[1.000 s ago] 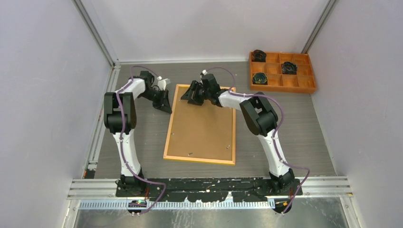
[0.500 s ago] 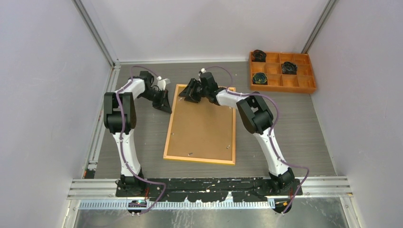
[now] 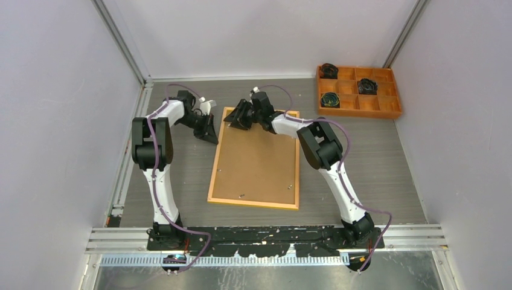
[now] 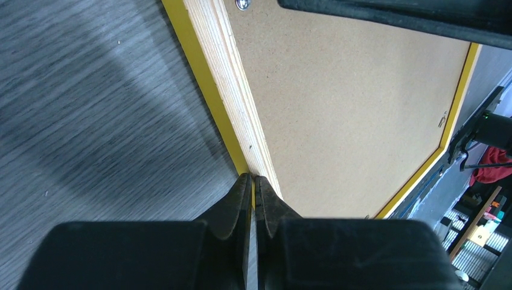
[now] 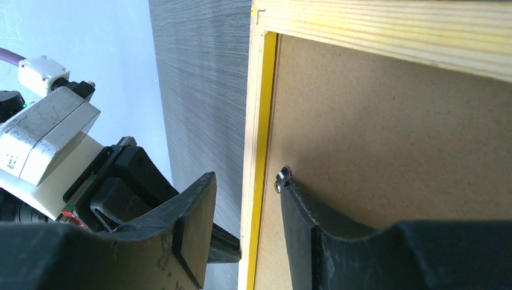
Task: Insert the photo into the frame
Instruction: Install the photo frame at the center of the board.
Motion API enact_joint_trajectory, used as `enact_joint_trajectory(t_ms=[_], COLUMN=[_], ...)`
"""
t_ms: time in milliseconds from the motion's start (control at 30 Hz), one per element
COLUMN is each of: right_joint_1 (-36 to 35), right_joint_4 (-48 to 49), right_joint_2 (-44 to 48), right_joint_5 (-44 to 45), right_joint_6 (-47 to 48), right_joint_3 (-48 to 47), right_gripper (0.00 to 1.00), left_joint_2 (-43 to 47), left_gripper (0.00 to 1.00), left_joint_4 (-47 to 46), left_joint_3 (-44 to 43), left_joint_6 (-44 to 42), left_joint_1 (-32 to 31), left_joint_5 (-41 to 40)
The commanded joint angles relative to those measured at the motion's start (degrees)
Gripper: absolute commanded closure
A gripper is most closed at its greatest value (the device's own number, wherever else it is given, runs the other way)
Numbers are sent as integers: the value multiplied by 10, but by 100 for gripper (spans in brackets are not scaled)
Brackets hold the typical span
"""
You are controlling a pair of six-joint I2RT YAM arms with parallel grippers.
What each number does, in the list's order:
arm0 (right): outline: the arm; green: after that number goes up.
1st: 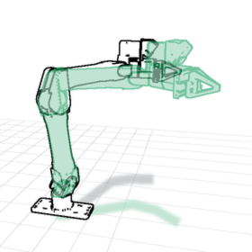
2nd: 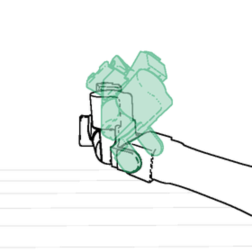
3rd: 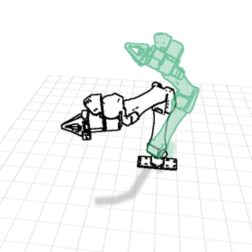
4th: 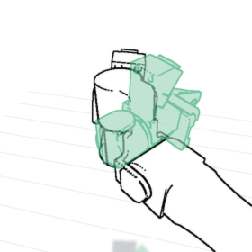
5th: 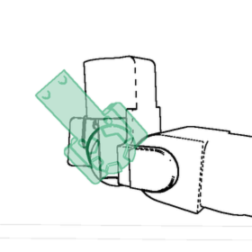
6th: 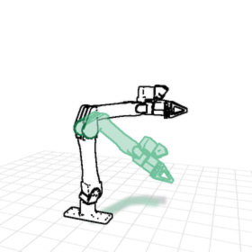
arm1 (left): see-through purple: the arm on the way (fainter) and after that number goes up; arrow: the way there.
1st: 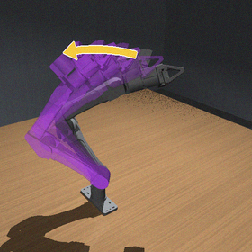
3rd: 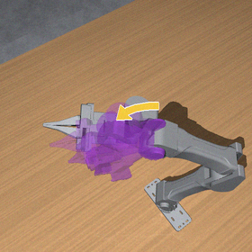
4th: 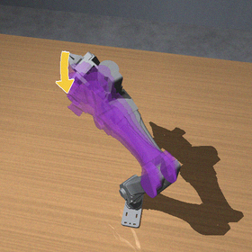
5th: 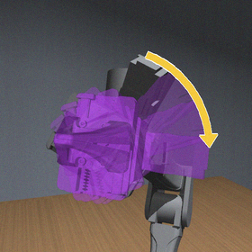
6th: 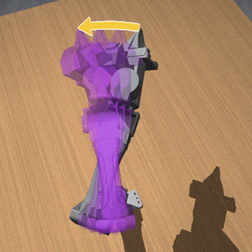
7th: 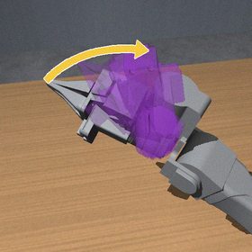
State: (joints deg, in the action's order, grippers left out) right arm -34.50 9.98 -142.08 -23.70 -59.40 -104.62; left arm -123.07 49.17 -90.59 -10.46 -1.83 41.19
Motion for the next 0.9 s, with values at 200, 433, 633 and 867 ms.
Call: enact_joint_trajectory(t_ms=[200, 433, 633, 867], right_joint_1=[-7, -8, -8, -9], right_joint_4=[-3, -3, -6, -47], right_joint_2=[-30, -40, -47, -66], right_joint_5=[-9, -20, -50, -93], right_joint_6=[-14, -17, -11, 9], right_joint_3=[-49, -54, -68, -110], right_gripper=[52, 53, 54, 55], left_joint_2=[17, 15, 16, 16], left_gripper=[94, 95, 95, 95], left_joint_4=[-15, -14, -14, -14], left_joint_3=[10, 11, 12, 11], left_joint_6=[-6, -9, -11, -13], left_joint_1=[-9, -10, -10, -11], left_joint_5=[-10, -9, -11, -12])
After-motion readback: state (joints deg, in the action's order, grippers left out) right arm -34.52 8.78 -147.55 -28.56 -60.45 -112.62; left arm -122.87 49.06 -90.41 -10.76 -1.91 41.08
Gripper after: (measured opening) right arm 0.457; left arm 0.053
